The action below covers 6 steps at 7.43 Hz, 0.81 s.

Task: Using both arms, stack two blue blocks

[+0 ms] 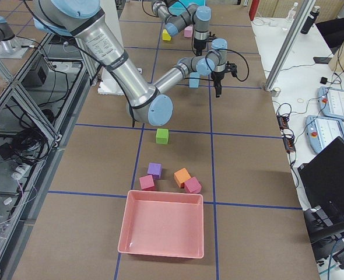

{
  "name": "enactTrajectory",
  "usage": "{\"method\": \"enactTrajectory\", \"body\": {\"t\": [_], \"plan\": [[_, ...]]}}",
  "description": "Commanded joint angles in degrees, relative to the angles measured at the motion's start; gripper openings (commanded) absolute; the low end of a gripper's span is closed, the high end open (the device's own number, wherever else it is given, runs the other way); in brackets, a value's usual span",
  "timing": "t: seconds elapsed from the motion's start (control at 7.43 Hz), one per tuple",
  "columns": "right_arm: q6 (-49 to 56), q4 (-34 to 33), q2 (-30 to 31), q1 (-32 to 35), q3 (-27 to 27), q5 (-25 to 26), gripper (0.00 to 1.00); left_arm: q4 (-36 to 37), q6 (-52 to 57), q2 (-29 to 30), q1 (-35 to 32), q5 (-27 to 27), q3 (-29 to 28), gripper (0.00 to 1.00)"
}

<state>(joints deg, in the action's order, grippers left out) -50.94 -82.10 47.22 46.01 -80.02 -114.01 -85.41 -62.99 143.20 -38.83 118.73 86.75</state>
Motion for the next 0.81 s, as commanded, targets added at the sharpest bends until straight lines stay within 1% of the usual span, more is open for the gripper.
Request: {"method": "enactTrajectory", "body": {"t": [0.0, 0.13, 0.27, 0.4, 0.54, 0.67], "plan": [[2.8, 3.3, 6.9, 5.0, -6.5, -1.0, 1.0, 3.2, 8.6, -12.0, -8.5, 6.0, 13.8, 0.99], [3.0, 0.6, 12.0, 10.4, -10.2, -5.8, 1.0, 3.2, 15.6, -19.3, -13.9, 8.2, 18.2, 0.99], [3.1, -1.8, 16.9, 17.5, -14.4, -11.9, 1.0, 3.2, 25.9, -26.3, -19.6, 9.8, 20.5, 0.99], [4.2, -2.0, 23.4, 22.8, -19.4, -14.5, 1.0, 3.3, 37.8, -32.4, -26.2, 11.7, 20.4, 0.99], [10.7, -2.2, 28.4, 27.7, -21.8, -16.6, 1.0, 3.3, 49.8, -37.2, -32.6, 13.4, 18.6, 0.99], [16.8, -2.2, 34.0, 31.8, -23.5, -17.8, 1.0, 3.4, 58.0, -39.9, -37.5, 15.1, 15.1, 0.99]]}}
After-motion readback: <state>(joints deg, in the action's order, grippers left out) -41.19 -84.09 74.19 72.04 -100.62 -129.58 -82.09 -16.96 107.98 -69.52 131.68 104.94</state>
